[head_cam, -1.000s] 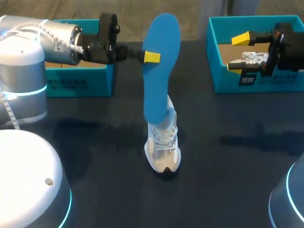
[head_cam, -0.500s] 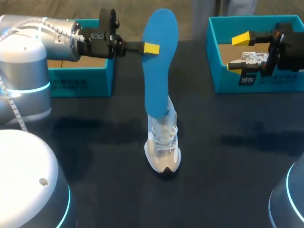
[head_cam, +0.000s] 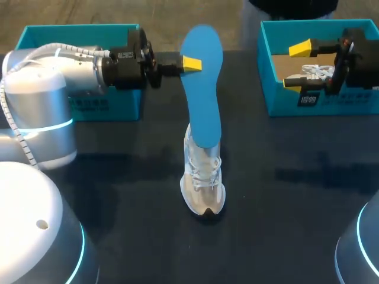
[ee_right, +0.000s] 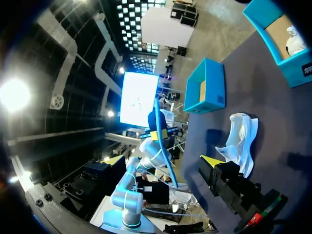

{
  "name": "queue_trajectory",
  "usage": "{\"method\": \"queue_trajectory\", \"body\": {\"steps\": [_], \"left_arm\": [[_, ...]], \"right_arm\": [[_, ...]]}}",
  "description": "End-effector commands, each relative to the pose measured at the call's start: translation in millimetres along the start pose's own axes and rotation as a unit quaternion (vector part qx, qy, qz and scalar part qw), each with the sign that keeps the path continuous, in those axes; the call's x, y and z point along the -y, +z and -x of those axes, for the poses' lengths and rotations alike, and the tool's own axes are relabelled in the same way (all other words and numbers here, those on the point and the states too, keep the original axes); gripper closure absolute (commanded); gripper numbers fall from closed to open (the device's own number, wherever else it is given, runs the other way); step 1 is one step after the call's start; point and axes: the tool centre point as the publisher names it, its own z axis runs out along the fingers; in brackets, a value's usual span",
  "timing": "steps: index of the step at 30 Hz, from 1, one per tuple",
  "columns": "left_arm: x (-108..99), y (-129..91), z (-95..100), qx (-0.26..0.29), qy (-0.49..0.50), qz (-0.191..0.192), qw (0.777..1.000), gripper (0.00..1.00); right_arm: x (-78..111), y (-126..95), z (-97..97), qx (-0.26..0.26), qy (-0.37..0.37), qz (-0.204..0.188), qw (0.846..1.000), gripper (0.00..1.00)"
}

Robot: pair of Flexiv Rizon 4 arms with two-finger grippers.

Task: Take the shoe out of the shoebox, open the shoe tongue, remove and reinsert the insole, then place the shoe into the shoebox

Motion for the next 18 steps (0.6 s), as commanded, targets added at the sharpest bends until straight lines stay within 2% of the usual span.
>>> {"method": "queue_trajectory", "body": {"steps": [1, 7, 12, 18], "left_arm": [[-2.3, -1.3, 3.7, 0.001, -0.037, -0.003, 0.999, 1.00], [-2.7, -2.5, 8.6, 0.012, -0.088, 0.002, 0.996, 1.00], [-2.9, -1.5, 10.2, 0.011, -0.103, -0.003, 0.995, 1.00], [-2.2, -1.1, 11.5, 0.009, -0.106, -0.010, 0.994, 1.00]], "right_arm": [[-0.2, 0.7, -0.2, 0.001, 0.001, 0.000, 1.000, 0.00], [-0.2, 0.7, -0.2, 0.001, 0.001, 0.000, 1.000, 0.00], [-0.8, 12.4, -11.9, 0.089, 0.011, -0.002, 0.996, 0.00], [1.0, 21.0, -24.7, 0.162, 0.017, 0.004, 0.987, 0.00]]}}
